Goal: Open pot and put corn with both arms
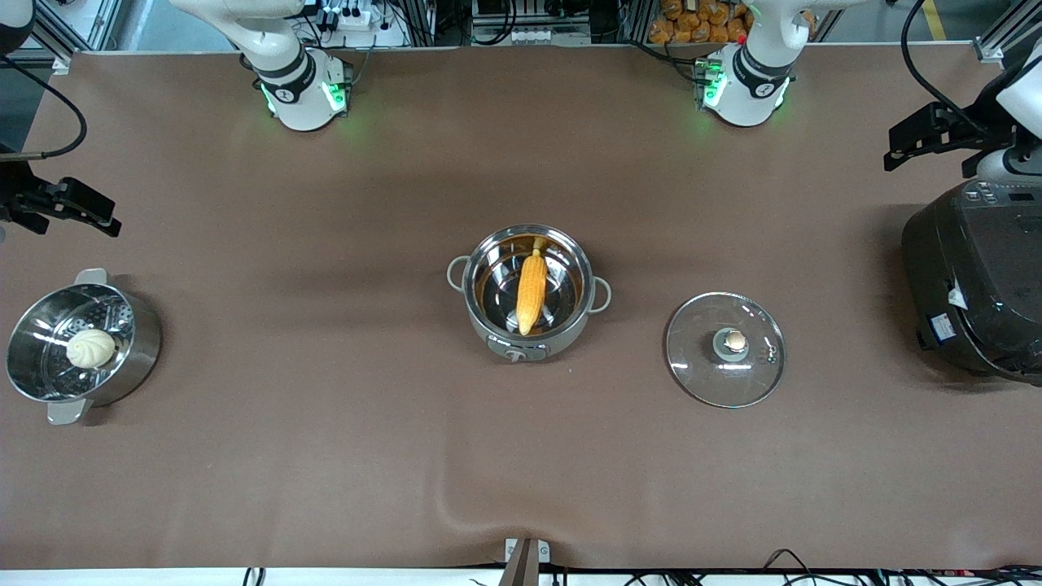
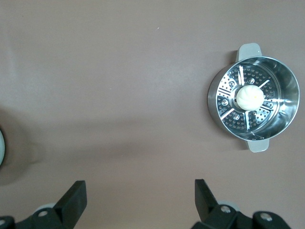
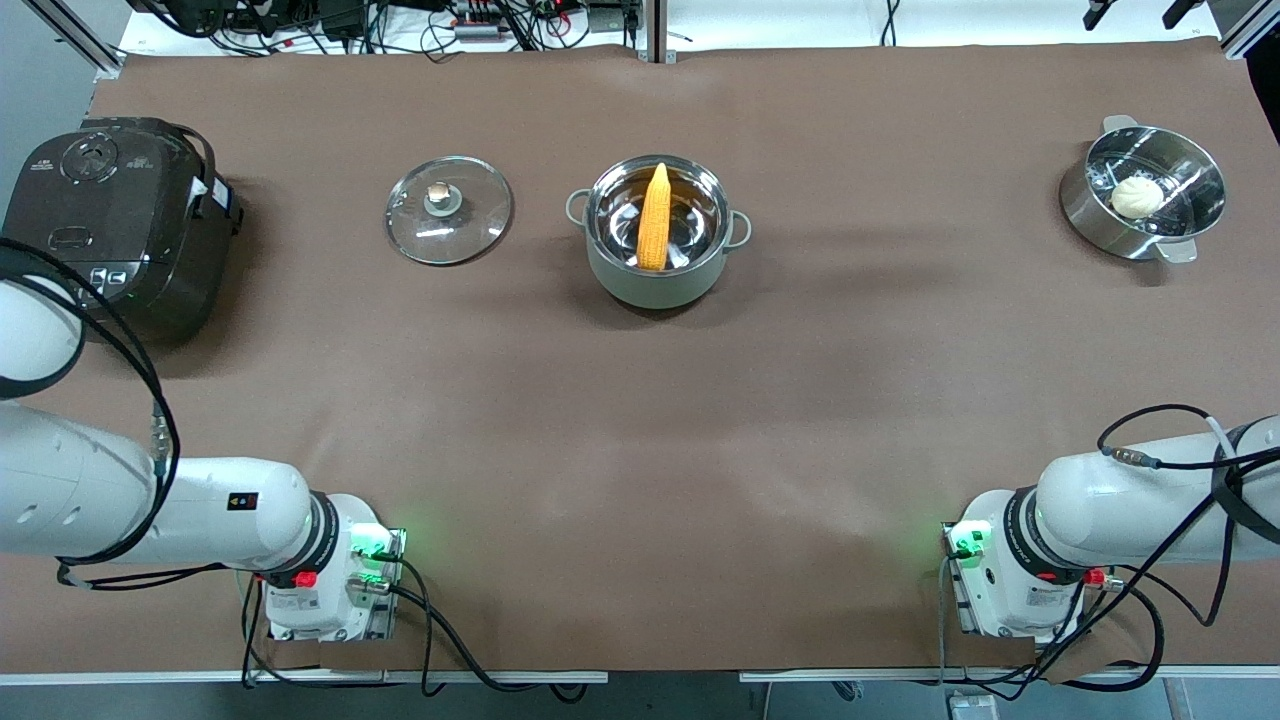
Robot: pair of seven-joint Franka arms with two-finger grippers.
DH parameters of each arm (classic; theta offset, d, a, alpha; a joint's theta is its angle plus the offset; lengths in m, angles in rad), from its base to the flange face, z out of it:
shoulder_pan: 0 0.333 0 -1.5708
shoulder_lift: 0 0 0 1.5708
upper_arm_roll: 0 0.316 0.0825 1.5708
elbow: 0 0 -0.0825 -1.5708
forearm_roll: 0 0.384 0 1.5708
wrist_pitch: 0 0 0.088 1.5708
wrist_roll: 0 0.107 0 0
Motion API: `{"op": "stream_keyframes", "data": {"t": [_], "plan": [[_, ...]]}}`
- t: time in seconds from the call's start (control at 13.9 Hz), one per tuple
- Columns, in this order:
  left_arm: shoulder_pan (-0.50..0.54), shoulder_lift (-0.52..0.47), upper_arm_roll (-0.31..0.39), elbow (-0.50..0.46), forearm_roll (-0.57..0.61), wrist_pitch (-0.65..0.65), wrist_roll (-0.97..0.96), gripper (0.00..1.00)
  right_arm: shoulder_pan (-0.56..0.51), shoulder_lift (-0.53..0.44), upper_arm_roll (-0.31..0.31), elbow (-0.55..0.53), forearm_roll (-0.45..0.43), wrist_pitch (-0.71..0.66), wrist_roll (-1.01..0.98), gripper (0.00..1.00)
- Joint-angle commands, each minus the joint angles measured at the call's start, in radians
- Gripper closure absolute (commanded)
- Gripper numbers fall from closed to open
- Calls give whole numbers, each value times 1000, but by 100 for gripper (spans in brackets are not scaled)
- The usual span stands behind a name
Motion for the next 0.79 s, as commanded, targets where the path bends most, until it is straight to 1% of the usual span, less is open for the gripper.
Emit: {"op": "stream_keyframes", "data": {"t": [0.0,0.22,0.43,0.72], "plan": [[2,16,1,42,-7,-28,23,0,-26,-10,17,11,-2,-18,-12,0],[2,22,2,46,-1,-14,23,0,-28,-10,17,10,5,-21,-13,0],[-2,29,-5,59,54,-11,25,0,-28,-10,17,10,8,-25,-13,0],[-3,29,-7,59,60,-11,22,0,-28,-7,16,10,8,-22,-13,0]]}}
